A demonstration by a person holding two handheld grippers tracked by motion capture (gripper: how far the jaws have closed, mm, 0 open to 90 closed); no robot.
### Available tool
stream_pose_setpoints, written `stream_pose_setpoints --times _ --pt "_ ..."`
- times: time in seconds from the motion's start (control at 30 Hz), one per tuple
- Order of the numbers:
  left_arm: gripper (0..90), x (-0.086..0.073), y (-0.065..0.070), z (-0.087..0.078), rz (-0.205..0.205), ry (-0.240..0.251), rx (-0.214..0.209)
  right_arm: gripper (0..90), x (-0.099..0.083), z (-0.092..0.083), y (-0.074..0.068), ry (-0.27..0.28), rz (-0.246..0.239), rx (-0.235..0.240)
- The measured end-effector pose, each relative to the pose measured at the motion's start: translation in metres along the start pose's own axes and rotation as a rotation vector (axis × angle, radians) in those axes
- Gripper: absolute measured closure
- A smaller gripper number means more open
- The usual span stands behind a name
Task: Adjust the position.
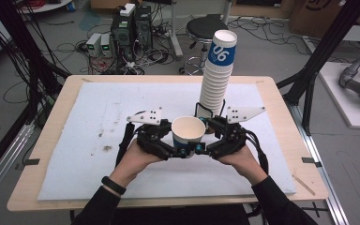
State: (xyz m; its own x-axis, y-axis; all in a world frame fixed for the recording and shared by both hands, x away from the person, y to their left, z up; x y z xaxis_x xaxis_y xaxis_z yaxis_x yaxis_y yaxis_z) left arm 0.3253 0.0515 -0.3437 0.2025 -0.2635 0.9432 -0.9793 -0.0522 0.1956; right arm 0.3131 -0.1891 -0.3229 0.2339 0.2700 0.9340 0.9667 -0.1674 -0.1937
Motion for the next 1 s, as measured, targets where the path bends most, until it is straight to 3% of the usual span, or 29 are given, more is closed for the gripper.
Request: stream_pose_setpoints --times 0.6,1.0 --pt "24.9 0.007 0.0 -0.021 0.007 0.044 0.037 18.4 0.0 -0.016 0.006 0.0 -0.023 -0.057" --pt "24.9 0.014 0.003 -0.034 0.017 0.061 0.055 18.4 -0.002 -0.019 0.009 -0.015 -0.039 -0.067"
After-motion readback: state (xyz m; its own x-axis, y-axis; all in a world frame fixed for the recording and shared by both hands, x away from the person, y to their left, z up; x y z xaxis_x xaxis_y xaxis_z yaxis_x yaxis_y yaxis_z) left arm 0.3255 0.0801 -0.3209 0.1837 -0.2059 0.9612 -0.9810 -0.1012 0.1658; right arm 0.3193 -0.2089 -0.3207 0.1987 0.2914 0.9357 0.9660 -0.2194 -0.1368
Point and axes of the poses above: each handheld gripper's, and its own axes: z roughly forward along the jaws, x roughly out of its top, y roughly to its right, the point moved 1 cm from there along z, roughly forward along the jaws, and after that the axes turned 6 degrees about -y, right-handed, at the moved point
